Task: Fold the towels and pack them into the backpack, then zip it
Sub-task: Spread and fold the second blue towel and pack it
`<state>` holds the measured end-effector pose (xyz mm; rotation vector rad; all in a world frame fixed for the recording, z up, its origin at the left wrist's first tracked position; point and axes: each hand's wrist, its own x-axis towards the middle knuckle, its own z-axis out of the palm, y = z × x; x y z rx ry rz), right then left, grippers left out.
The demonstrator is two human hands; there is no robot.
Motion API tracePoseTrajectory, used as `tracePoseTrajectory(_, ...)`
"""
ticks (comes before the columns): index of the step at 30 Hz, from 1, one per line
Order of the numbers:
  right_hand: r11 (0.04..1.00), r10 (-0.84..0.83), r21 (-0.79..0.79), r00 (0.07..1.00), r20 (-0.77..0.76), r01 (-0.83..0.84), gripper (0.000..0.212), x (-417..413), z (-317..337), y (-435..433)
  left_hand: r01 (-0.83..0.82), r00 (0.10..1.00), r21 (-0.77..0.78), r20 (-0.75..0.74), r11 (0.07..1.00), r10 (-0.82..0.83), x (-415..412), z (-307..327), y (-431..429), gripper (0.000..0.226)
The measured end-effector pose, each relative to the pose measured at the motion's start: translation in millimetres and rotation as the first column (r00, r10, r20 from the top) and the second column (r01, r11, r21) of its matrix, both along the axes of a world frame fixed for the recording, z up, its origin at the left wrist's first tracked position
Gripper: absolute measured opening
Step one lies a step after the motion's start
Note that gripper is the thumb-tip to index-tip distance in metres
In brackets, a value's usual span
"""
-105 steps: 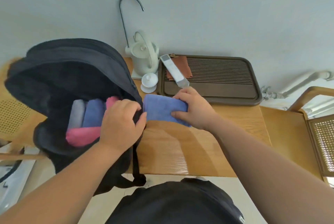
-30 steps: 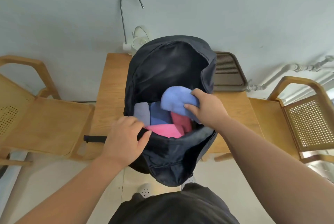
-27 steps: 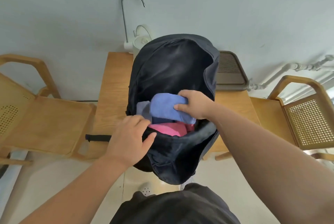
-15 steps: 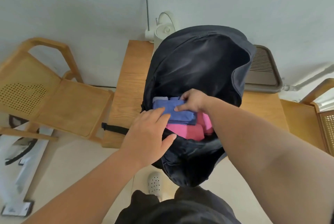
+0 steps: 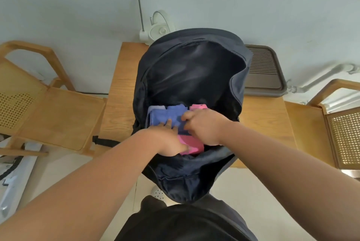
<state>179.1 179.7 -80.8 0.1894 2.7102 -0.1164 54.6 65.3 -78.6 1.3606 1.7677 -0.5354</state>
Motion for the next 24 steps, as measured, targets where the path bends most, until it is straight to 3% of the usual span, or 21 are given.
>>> tracePoseTrajectory(3,0.999,-0.009,0.039,0.927,0.375,-0.006,0.064,5,3,-1,0.022,1.000,-0.037,0.005,0.999,-0.021,0,-7,6,0.082)
tracePoseTrajectory(7,0.997,-0.060,0.077,0.854,0.517,0.024,0.086,-11,-10,-6,0.019,1.000,-0.080,0.010,0.997,-0.018,-7,-15,13,0.078)
tracePoseTrajectory(10,0.995,-0.087,0.084,0.810,0.580,0.047,0.091,-18,-24,-7,0.022,1.000,-0.117,-0.004,0.993,-0.022,-10,-23,18,0.081)
tracePoseTrajectory(20,0.990,-0.136,0.047,0.859,0.494,0.130,0.078,-12,-29,-11,-0.004,0.997,-0.168,-0.072,0.986,-0.009,-5,-30,19,0.084)
tracePoseTrajectory(22,0.982,-0.173,-0.001,0.892,0.418,0.190,0.073,-9,-31,-7,0.004,0.998,-0.128,-0.054,0.992,-0.011,-1,-13,18,0.073)
tracePoseTrajectory(24,0.953,-0.240,-0.104,0.921,0.307,0.283,0.057,-1,-23,-6,0.029,0.999,0.028,-0.015,0.999,-0.029,5,8,17,0.050)
